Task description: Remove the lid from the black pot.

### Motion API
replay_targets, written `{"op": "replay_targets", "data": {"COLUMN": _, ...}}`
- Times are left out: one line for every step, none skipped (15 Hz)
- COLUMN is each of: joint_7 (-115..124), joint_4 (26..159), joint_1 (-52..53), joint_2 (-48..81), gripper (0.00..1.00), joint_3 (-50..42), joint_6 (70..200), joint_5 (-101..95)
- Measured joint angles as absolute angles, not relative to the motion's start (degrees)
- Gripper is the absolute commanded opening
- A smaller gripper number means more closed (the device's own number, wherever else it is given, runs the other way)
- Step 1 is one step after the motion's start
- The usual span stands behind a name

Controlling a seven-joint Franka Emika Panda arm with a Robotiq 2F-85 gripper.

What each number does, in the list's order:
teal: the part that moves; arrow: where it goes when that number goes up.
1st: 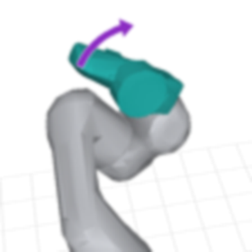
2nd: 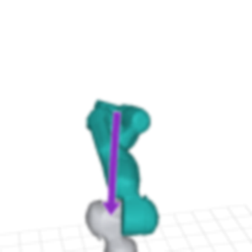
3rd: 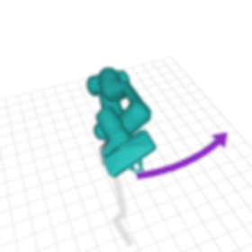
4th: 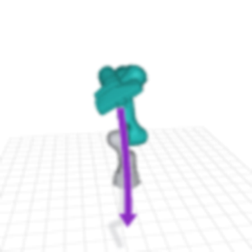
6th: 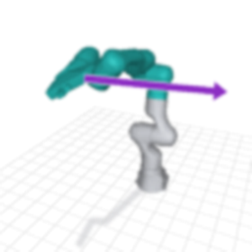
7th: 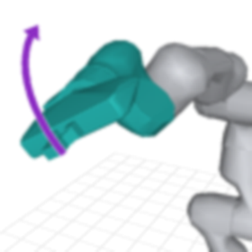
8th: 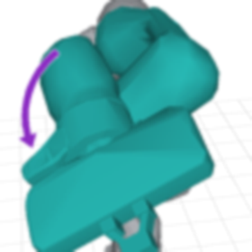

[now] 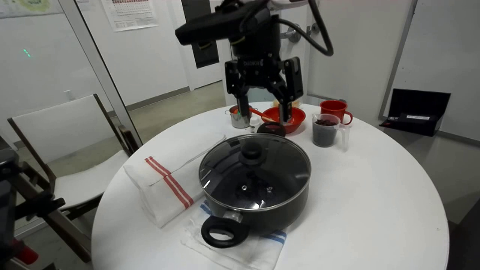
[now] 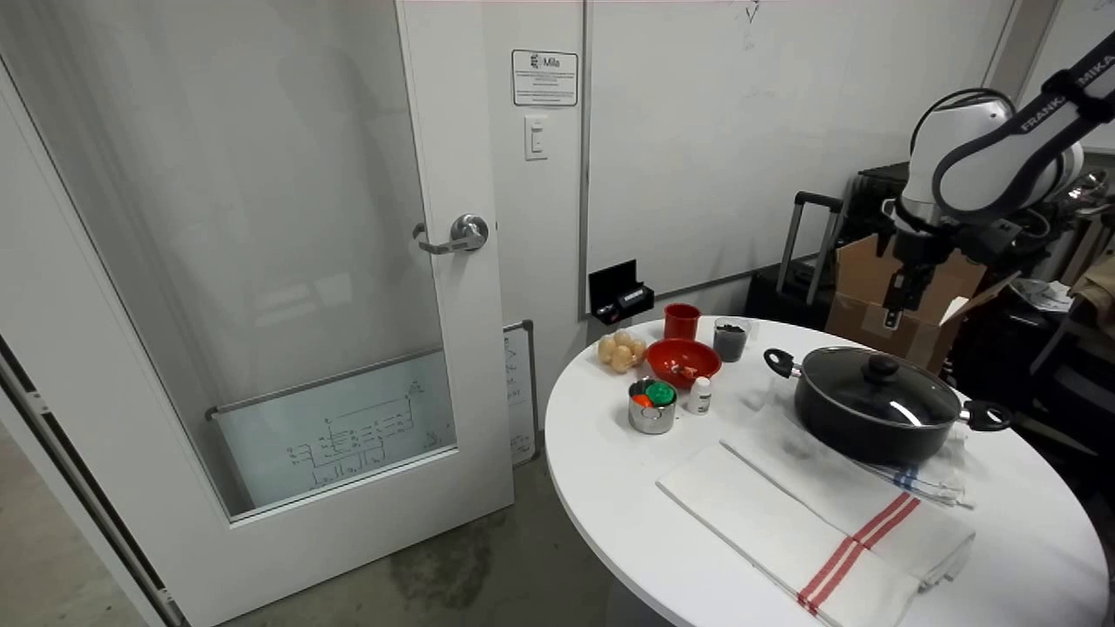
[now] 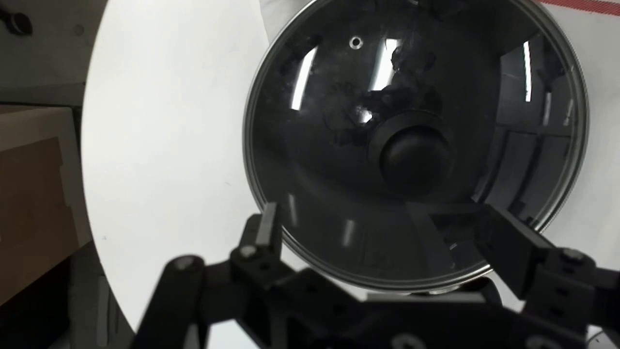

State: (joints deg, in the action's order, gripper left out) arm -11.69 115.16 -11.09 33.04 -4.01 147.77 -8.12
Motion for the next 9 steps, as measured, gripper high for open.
{"op": "replay_targets", "data": {"joint_7": -11.88, "joint_4": 114.79, "joint_1": -11.10, "joint_2": 33.97, "gripper": 1.00, "joint_3": -3.59, "joint_6": 147.95, "joint_5": -8.11}}
{"op": "replay_targets", "data": {"joint_7": -12.07, "joint_4": 114.49, "joint_1": -11.10, "joint_2": 34.76, "gripper": 1.00, "joint_3": -3.22, "joint_6": 148.09, "joint_5": -8.05}}
{"op": "replay_targets", "data": {"joint_7": -12.33, "joint_4": 114.29, "joint_1": -11.12, "joint_2": 35.43, "gripper": 1.00, "joint_3": -2.89, "joint_6": 148.15, "joint_5": -7.98}}
{"op": "replay_targets", "data": {"joint_7": -12.58, "joint_4": 114.10, "joint_1": -11.17, "joint_2": 36.06, "gripper": 1.00, "joint_3": -2.60, "joint_6": 148.16, "joint_5": -7.92}}
{"op": "replay_targets", "data": {"joint_7": -12.75, "joint_4": 114.00, "joint_1": -11.20, "joint_2": 36.65, "gripper": 1.00, "joint_3": -2.37, "joint_6": 148.16, "joint_5": -7.91}}
{"op": "replay_targets", "data": {"joint_7": -12.97, "joint_4": 113.94, "joint_1": -11.23, "joint_2": 37.16, "gripper": 1.00, "joint_3": -2.18, "joint_6": 148.16, "joint_5": -7.91}}
{"op": "replay_targets", "data": {"joint_7": -13.29, "joint_4": 113.85, "joint_1": -11.32, "joint_2": 37.70, "gripper": 1.00, "joint_3": -2.01, "joint_6": 148.16, "joint_5": -7.89}}
{"op": "replay_targets", "data": {"joint_7": -13.61, "joint_4": 113.80, "joint_1": -11.43, "joint_2": 38.21, "gripper": 1.00, "joint_3": -1.84, "joint_6": 148.16, "joint_5": -7.85}}
{"op": "replay_targets", "data": {"joint_7": -13.90, "joint_4": 113.71, "joint_1": -11.59, "joint_2": 38.66, "gripper": 1.00, "joint_3": -1.65, "joint_6": 148.16, "joint_5": -7.79}}
